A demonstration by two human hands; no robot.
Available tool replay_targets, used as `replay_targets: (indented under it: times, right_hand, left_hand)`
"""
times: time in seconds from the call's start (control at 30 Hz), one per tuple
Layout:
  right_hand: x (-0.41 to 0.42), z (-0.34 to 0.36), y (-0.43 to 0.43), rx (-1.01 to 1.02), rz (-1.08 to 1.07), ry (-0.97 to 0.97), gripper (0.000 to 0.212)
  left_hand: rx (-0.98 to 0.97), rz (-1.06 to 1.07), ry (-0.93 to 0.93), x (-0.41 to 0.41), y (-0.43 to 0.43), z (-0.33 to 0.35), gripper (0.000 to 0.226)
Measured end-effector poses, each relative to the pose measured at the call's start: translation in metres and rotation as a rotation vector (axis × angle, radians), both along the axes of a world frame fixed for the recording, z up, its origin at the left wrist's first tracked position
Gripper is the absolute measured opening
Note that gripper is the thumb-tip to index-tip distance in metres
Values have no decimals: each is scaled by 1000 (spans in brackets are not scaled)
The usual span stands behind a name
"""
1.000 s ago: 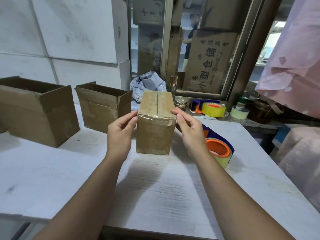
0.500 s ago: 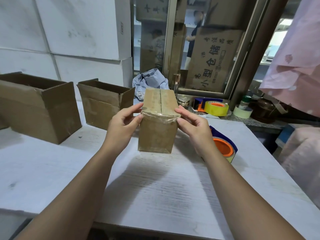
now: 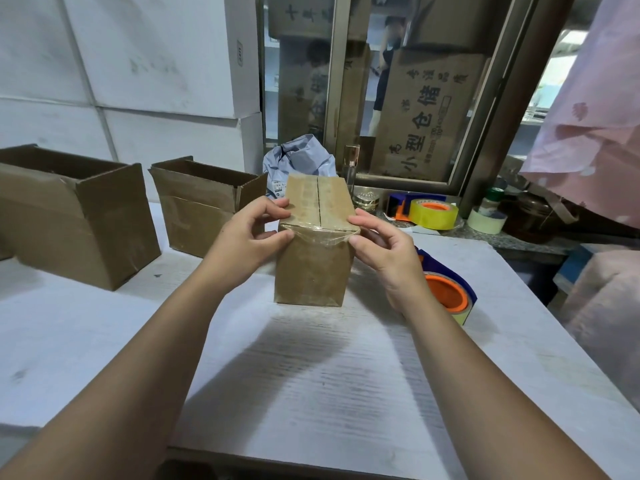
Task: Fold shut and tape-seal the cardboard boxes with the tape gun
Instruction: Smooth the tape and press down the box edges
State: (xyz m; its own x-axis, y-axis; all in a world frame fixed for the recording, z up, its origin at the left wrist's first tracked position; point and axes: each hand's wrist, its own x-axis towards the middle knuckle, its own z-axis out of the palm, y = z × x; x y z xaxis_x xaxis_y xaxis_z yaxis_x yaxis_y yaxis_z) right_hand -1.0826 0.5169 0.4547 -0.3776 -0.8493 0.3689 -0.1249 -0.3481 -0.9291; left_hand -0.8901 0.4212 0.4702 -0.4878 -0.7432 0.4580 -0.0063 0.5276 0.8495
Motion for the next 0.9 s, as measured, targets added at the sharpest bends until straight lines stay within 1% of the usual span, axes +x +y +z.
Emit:
replay_targets:
  times: [0.13, 0.27, 0.43, 0.5, 0.57, 0.63, 0.67, 0.73, 0.77, 0.8, 0.87, 0.9]
  right_hand:
    - [4, -1, -5, 10, 22, -39, 26]
    - [7, -1, -8, 18, 58, -32, 27]
    - [7, 2, -7, 46, 17, 89, 28]
    - [10, 0, -6, 51, 24, 131, 35]
    - [12, -3, -4, 84, 49, 183, 47]
    - [11, -3, -1, 135, 91, 214, 53]
    - [10, -1, 1, 152, 131, 194, 50]
    - [9, 4, 4, 174, 184, 121, 37]
    - [10, 6, 4, 188, 160, 105, 29]
    - [12, 9, 2, 200, 101, 119, 27]
    - [15, 12, -3, 196, -31, 209, 45]
    - [17, 12, -5, 184, -60, 241, 48]
  left_hand:
    - [108, -58, 30, 1, 0, 2, 17]
    - [146, -62, 55, 1, 1, 1, 17]
    - [73, -25, -4, 2, -1, -3, 20]
    - [32, -49, -54, 3, -1, -5, 32]
    - [-46, -69, -140, 3, 1, -8, 47]
    - [-95, -51, -209, 3, 4, -7, 50]
    - [-91, -31, -204, 3, 8, -6, 49]
    - [-36, 17, -131, -2, 13, -2, 39]
    - [-4, 54, -83, -6, 12, -1, 35]
    - [20, 95, -50, -11, 12, 2, 35]
    - [7, 180, -77, -18, 8, 8, 43]
    - [-9, 204, -99, -21, 6, 9, 45]
